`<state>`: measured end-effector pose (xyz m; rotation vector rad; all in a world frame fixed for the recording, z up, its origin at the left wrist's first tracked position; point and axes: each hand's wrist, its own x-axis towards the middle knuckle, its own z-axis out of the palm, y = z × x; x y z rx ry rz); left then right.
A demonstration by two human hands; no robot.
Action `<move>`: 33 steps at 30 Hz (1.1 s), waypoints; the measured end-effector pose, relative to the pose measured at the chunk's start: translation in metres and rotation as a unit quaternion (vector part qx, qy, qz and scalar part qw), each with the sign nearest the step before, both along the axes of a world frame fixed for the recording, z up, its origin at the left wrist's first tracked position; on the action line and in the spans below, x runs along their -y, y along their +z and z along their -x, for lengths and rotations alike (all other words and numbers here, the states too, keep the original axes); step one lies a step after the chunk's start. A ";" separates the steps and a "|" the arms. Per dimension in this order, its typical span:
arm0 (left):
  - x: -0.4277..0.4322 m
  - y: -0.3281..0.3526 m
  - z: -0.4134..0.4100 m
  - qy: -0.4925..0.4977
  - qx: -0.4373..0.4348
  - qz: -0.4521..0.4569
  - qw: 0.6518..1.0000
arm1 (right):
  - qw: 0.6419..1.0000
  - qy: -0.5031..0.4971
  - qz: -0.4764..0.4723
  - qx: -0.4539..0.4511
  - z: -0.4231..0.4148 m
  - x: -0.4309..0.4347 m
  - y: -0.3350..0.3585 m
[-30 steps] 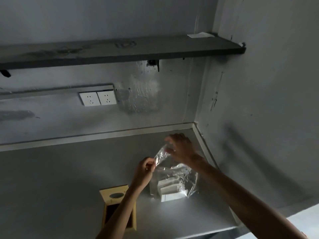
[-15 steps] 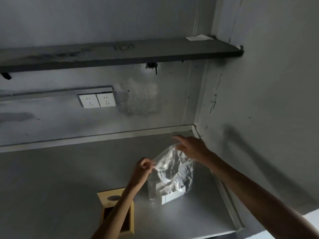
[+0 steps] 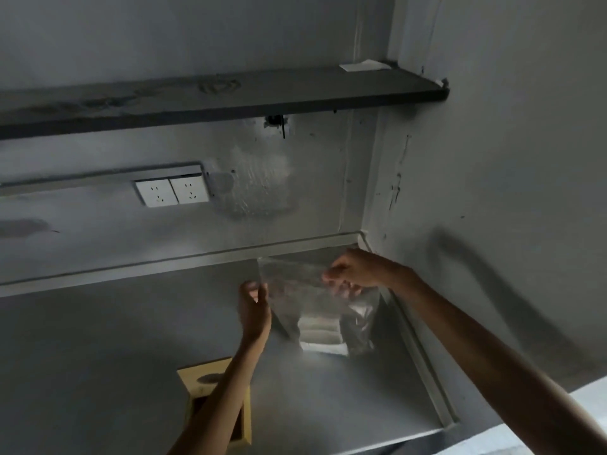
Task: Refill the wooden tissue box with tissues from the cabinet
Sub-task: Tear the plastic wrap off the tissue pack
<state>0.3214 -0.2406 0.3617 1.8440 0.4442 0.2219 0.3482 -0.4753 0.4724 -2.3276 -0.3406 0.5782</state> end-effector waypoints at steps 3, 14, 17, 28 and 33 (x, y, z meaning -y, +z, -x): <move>0.026 -0.008 0.019 0.101 -0.023 -0.018 0.994 | 0.999 -0.049 -0.018 0.002 0.007 -0.006 -0.006; 0.068 0.047 0.062 -0.231 -0.131 0.195 0.944 | 0.980 -0.097 -0.131 -0.111 0.053 -0.015 -0.019; 0.059 0.050 0.063 -0.261 -0.156 0.178 0.936 | 0.986 -0.113 -0.089 -0.085 0.055 -0.014 -0.022; -0.006 0.065 0.081 -0.256 -0.254 -0.143 0.922 | 0.964 -0.172 0.179 0.097 0.067 0.014 -0.008; 0.009 0.084 0.059 -0.235 -0.189 -0.194 0.933 | 0.941 -0.173 0.239 0.167 0.055 -0.006 0.002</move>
